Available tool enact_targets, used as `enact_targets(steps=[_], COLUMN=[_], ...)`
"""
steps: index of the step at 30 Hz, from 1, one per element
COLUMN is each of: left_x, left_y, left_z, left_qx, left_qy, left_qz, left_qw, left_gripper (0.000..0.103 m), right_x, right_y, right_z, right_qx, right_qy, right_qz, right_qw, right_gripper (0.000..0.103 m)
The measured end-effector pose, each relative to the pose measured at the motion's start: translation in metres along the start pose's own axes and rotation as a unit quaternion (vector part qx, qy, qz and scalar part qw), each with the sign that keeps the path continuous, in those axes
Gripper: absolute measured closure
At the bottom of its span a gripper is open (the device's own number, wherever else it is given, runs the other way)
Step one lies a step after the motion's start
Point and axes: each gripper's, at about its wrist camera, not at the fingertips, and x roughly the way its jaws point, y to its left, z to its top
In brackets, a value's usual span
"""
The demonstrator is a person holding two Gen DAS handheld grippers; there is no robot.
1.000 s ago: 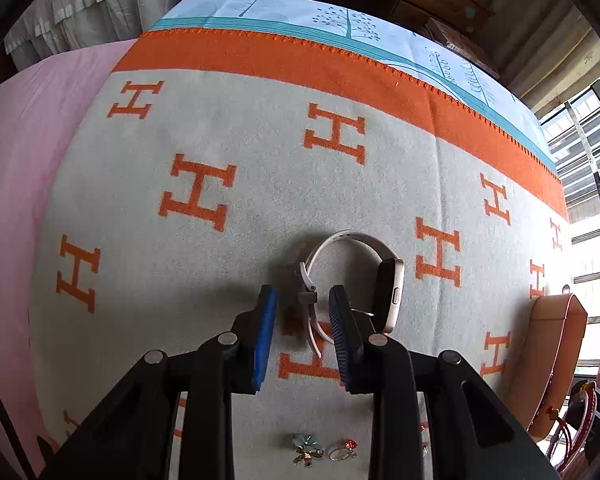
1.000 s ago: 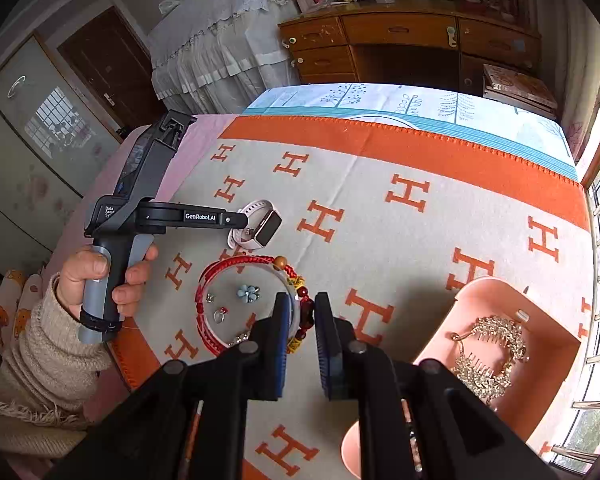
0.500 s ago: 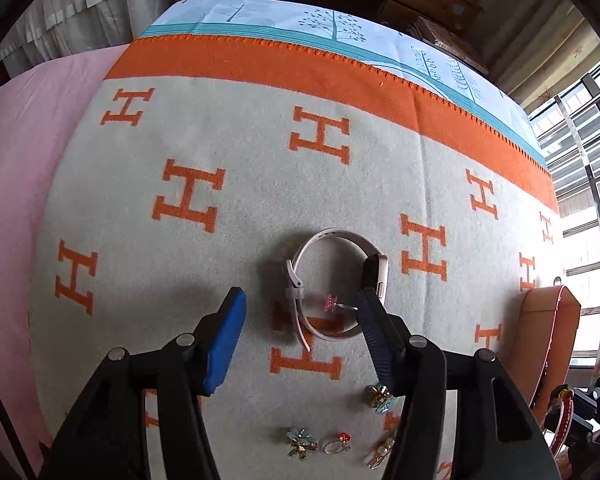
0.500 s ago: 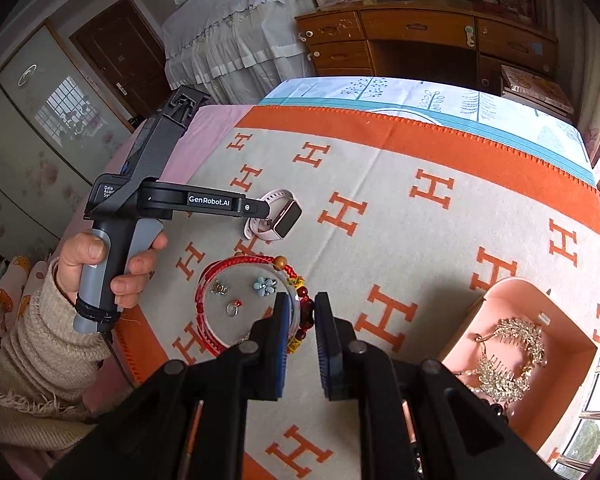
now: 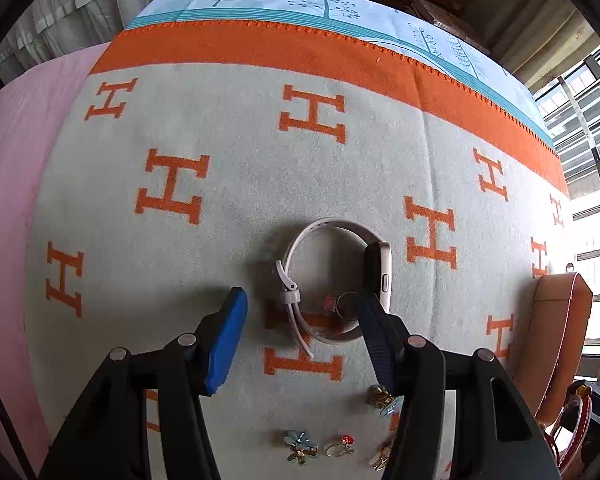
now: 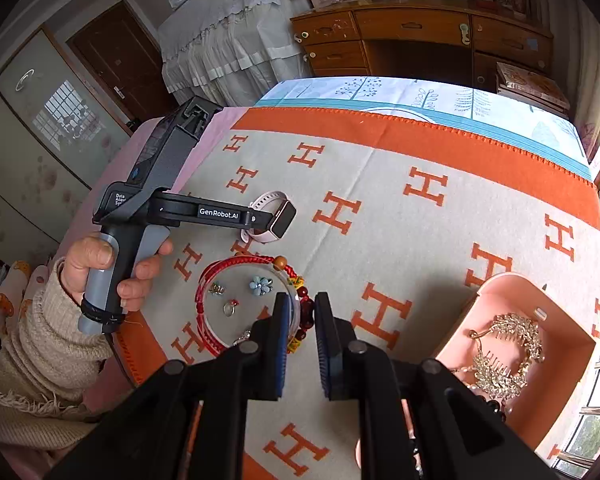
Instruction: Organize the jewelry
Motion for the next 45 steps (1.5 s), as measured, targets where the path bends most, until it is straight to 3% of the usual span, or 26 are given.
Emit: enact_targets(steps=[8, 13, 15, 18, 26, 30, 37, 45], left_x=[0.008, 0.009, 0.007, 0.005, -0.011, -0.022, -0.033, -0.030], left_y=[-0.008, -0.015, -0.017, -0.014, 0.007, 0.010, -0.001, -0.005], left_z=[0.004, 0.007, 0.007, 0.008, 0.000, -0.004, -0.002, 0.003], left_qx=[0.012, 0.017, 0.013, 0.011, -0.016, -0.013, 0.000, -0.021], left_qy=[-0.010, -0.016, -0.017, -0.018, -0.010, -0.008, 0.001, 0.016], left_qz=[0.031, 0.067, 0.079, 0.106, 0.061, 0.055, 0.063, 0.036], left_qw=[0.9994, 0.9975, 0.9966, 0.9941, 0.9979, 0.9984, 0.9980, 0.9990], left_gripper=[0.050, 0.059, 0.070, 0.076, 0.078, 0.085, 0.085, 0.091], right_x=[0.002, 0.002, 0.002, 0.003, 0.002, 0.002, 0.002, -0.001], right_y=[-0.002, -0.006, -0.007, -0.009, -0.009, -0.008, -0.006, -0.006], right_z=[-0.002, -0.002, -0.003, -0.004, -0.007, -0.007, -0.008, -0.009], right_qx=[0.000, 0.007, 0.009, 0.010, 0.008, 0.006, 0.004, 0.000], right_qy=[0.001, -0.001, -0.002, -0.003, -0.005, -0.006, -0.008, -0.011], right_qz=[-0.003, -0.003, -0.002, -0.001, 0.007, 0.009, 0.013, 0.016], right_qw=[1.000, 1.000, 1.000, 1.000, 1.000, 1.000, 1.000, 1.000], right_gripper=[0.091, 0.091, 0.091, 0.091, 0.091, 0.091, 0.091, 0.091])
